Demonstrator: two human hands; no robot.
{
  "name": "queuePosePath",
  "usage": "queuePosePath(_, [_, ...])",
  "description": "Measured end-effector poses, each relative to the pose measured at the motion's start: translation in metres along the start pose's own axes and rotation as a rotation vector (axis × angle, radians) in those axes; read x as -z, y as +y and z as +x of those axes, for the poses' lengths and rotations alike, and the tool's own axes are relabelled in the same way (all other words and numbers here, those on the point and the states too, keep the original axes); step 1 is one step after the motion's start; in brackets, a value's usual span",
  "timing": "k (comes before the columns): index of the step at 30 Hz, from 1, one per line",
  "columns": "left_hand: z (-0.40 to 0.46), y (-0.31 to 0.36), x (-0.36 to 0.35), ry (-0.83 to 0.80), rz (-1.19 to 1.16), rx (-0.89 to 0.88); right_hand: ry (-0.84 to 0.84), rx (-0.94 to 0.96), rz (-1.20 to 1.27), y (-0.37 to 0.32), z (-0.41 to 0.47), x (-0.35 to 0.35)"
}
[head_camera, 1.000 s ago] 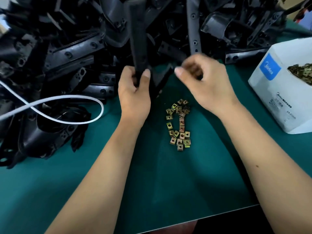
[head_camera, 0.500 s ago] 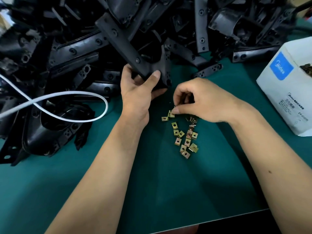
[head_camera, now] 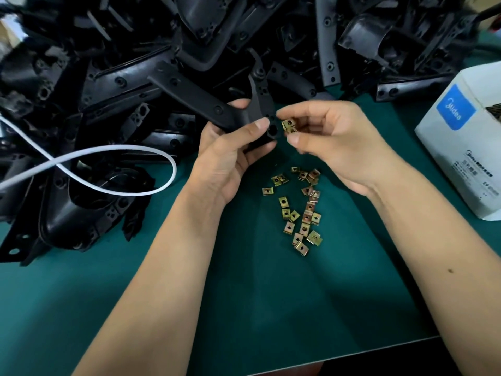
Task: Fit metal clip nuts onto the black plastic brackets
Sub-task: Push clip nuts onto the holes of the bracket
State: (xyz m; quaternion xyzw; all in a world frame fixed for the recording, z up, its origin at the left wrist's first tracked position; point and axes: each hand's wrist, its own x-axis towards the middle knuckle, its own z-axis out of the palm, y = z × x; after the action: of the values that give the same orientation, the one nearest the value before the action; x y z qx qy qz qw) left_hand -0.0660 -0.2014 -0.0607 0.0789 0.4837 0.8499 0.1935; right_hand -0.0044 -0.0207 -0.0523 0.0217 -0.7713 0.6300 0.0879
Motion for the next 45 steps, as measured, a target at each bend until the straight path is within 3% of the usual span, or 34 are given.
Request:
queuePosePath(6, [0.001, 0.000, 0.000, 0.020, -0.010, -0.002, 0.034, -0.029, -0.126, 0.001, 0.000, -0.001])
queuePosePath(11, [0.003, -0.001, 0.000, 0.044, 0.001, -0.006, 0.049, -0.001, -0.445, 0.004, 0.000, -0.001])
queuePosePath(18, [0.003, -0.001, 0.000, 0.039, 0.003, -0.003, 0.161, -0.012, -0.470, 0.003, 0.001, -0.001])
queuePosePath(21, [0.003, -0.001, 0.000, 0.037, 0.005, -0.003, 0.101, -0.007, -0.646, 0.005, 0.002, -0.002])
queuePosePath(26, [0.004, -0.002, 0.000, 0.058, 0.003, -0.012, -0.138, 0.024, -0.909, 0.008, 0.003, -0.010])
queuePosePath(36, [0.004, -0.004, -0.003, 0.059, 0.018, -0.036, -0.029, -0.001, -0.738, 0.009, 0.003, -0.008])
queuePosePath(39, [0.004, -0.004, -0.003, 0.062, 0.007, -0.033, 0.069, 0.039, -0.517, 0.007, 0.002, -0.010])
queuePosePath(42, [0.004, -0.004, -0.002, 0.058, -0.009, -0.028, 0.123, 0.002, -0.448, 0.008, 0.002, -0.009])
queuePosePath(45, [0.003, -0.002, 0.001, 0.028, -0.029, 0.004, 0.156, -0.030, -0.106, 0.005, 0.003, -0.008])
